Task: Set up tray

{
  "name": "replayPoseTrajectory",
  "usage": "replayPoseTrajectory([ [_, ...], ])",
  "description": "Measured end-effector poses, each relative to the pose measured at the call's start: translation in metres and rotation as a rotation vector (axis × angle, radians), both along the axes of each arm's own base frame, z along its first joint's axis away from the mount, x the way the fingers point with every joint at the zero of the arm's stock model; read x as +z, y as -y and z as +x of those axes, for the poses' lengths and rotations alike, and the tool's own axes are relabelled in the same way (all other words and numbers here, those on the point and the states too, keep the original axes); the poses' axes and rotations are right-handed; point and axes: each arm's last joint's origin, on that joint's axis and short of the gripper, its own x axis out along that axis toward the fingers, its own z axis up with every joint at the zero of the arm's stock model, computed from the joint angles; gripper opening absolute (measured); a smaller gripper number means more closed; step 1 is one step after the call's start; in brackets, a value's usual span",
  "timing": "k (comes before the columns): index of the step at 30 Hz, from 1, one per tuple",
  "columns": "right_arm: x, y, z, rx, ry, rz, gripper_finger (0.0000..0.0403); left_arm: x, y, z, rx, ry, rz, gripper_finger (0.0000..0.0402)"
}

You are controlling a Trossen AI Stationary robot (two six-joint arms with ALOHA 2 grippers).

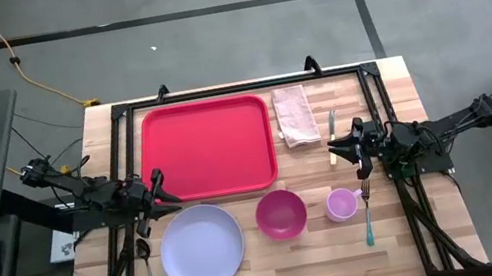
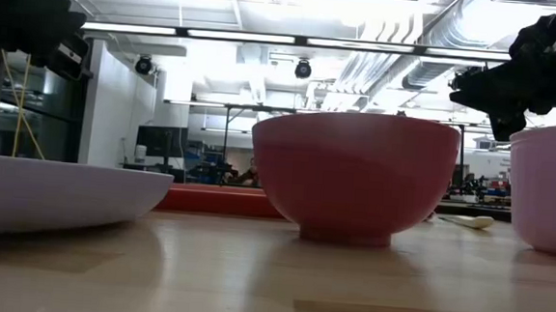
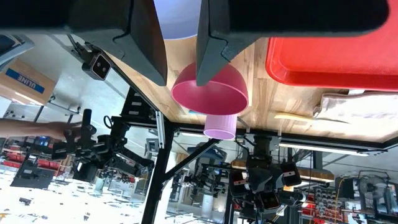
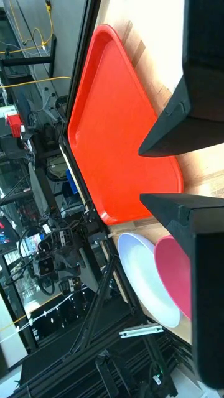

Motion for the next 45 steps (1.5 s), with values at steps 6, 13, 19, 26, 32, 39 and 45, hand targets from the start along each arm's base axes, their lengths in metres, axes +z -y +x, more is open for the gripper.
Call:
replayPoseTrajectory([
  [6, 0.0, 0.0, 0.0, 0.0, 0.0, 0.0, 0.0083, 0.0, 0.0, 0.0, 0.0, 0.0, 0.0, 0.0117],
  [13, 0.0, 0.0, 0.0, 0.0, 0.0, 0.0, 0.0083, 0.0, 0.0, 0.0, 0.0, 0.0, 0.0, 0.0117],
  [19, 0.001, 0.0, 0.0, -0.002, 0.021, 0.062, 0.0083, 0.0, 0.0, 0.0, 0.001, 0.001, 0.0, 0.0117],
  [26, 0.001, 0.0, 0.0, -0.014, 0.044, 0.144, 0.0083, 0.006, -0.001, 0.0, 0.035, 0.066, -0.049, 0.0117],
  [32, 0.011, 0.002, -0.001, -0.082, 0.172, 0.252, 0.0083, 0.051, -0.011, -0.015, 0.09, 0.492, -0.374, 0.0117],
  [39, 0.036, 0.003, -0.006, -0.07, 0.394, 0.175, 0.0083, 0.069, -0.018, -0.028, 0.082, 0.706, -0.476, 0.0117],
  [45, 0.061, 0.004, -0.011, -0.053, 0.463, 0.052, 0.0083, 0.068, -0.018, -0.027, 0.098, 0.693, -0.473, 0.0117],
])
